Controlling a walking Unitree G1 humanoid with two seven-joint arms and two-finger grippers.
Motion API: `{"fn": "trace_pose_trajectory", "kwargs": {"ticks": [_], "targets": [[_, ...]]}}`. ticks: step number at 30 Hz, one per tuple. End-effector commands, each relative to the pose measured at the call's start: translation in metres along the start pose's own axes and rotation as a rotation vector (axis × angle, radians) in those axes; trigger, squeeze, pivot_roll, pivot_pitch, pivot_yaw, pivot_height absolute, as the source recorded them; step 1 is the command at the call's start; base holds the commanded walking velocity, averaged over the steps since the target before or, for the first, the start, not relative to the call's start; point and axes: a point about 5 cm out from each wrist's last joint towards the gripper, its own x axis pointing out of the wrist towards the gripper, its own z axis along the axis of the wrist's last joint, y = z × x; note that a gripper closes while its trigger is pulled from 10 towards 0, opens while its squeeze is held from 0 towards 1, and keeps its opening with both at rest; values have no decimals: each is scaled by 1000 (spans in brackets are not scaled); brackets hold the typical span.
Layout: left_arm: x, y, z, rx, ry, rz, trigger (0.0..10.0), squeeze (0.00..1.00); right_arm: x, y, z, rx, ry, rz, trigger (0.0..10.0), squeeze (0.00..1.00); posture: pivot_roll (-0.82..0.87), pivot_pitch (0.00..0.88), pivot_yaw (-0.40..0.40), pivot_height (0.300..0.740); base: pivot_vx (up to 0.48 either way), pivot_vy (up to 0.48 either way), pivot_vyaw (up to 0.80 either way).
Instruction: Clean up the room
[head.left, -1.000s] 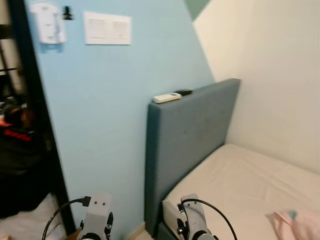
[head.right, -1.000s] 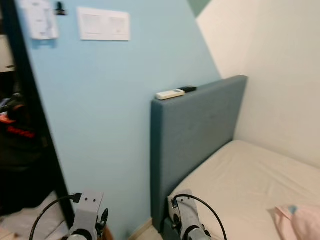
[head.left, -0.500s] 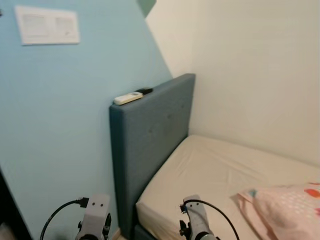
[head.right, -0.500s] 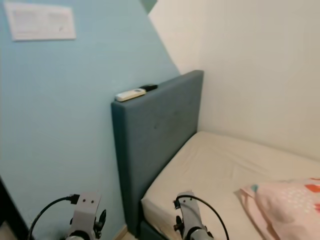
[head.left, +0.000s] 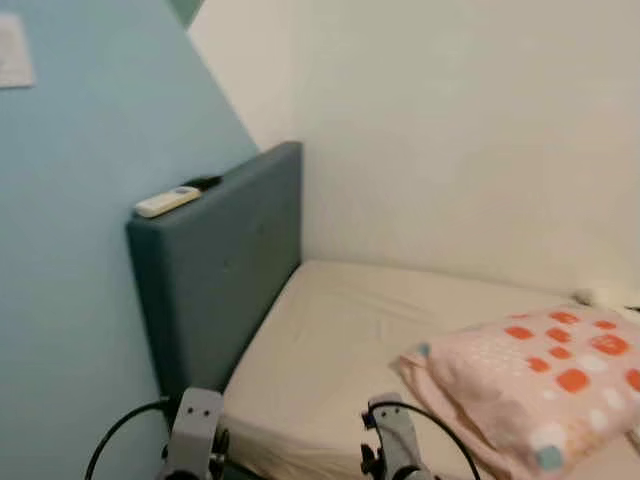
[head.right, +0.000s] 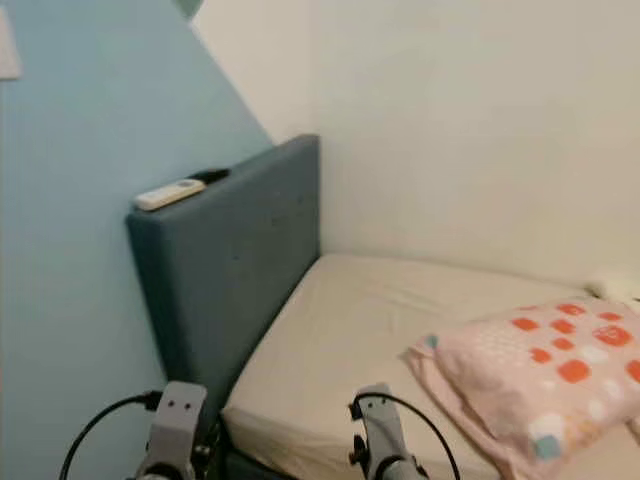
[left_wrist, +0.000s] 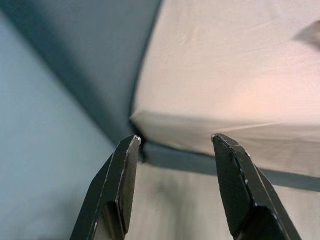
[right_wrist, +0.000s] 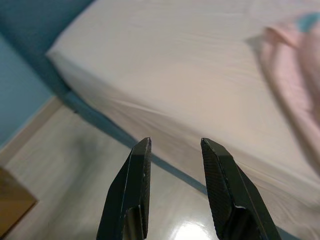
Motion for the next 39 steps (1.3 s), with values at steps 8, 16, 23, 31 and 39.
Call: {"fn": "trace_pose_trajectory", "kwargs": {"ticks": [8,16,23,31,39], "targets": [[-1,-3,2,0,-16,-21,10000,0,-1,-3,0,17,-1,-10,10000,0,-32,68,-27,737,0,0,-800],[-1,-5,4,-10,-28,-22,10000,0,-1,-3,2,21,-6,-14,10000,0,-33,68,-25,737,0,0,-800],[-1,-5,4,-16,-37,-22,10000,0,-1,-4,3,-5,-14,-16,10000,0,-36,68,-25,737,0,0,-229],[-1,-7,6,-13,-50,-32,10000,0,-2,-4,4,-6,-26,-12,10000,0,-40,68,-25,737,0,0,0],[-2,-11,11,-30,-91,-59,10000,0,-2,-5,5,-13,-35,-11,10000,0,-41,64,-28,737,168,0,0]]}}
